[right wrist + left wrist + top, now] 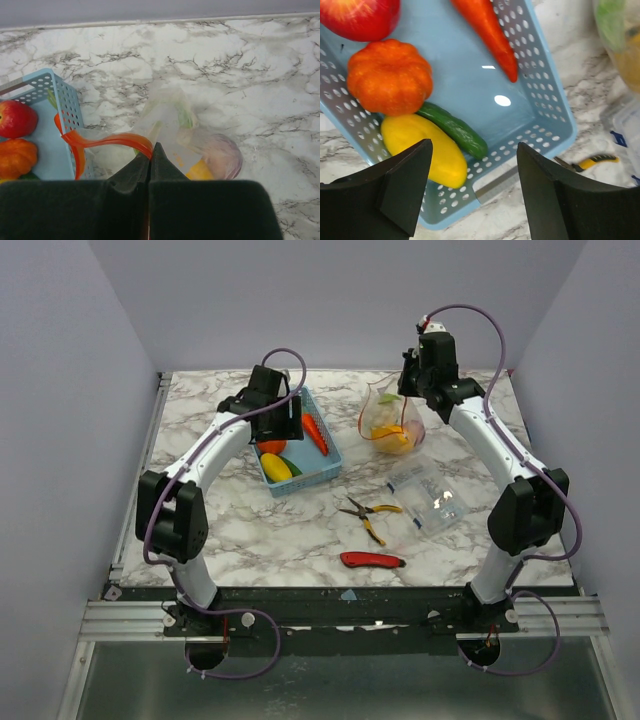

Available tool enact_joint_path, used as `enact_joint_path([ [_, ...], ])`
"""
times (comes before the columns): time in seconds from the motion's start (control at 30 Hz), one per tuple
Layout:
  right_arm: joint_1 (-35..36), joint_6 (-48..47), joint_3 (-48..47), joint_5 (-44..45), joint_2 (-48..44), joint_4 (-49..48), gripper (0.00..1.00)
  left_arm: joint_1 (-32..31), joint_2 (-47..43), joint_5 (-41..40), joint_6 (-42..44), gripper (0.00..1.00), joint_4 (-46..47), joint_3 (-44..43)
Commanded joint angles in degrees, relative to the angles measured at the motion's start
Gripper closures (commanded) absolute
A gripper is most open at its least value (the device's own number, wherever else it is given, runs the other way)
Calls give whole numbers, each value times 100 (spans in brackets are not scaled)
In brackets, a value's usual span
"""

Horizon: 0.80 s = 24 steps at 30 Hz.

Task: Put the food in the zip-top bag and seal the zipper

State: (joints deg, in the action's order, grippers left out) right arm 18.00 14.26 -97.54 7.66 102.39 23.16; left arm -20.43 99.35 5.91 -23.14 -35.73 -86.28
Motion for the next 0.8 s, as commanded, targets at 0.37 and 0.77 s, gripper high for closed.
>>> enact_joint_path([
  [0.37, -12, -11, 180, -215, -298, -347, 99, 99, 1696, -1787, 865, 1, -1009, -1721],
  [0.77, -15, -7, 148, -251, -268, -336, 99, 117, 2391, -2070, 1138, 1, -1296, -2119],
])
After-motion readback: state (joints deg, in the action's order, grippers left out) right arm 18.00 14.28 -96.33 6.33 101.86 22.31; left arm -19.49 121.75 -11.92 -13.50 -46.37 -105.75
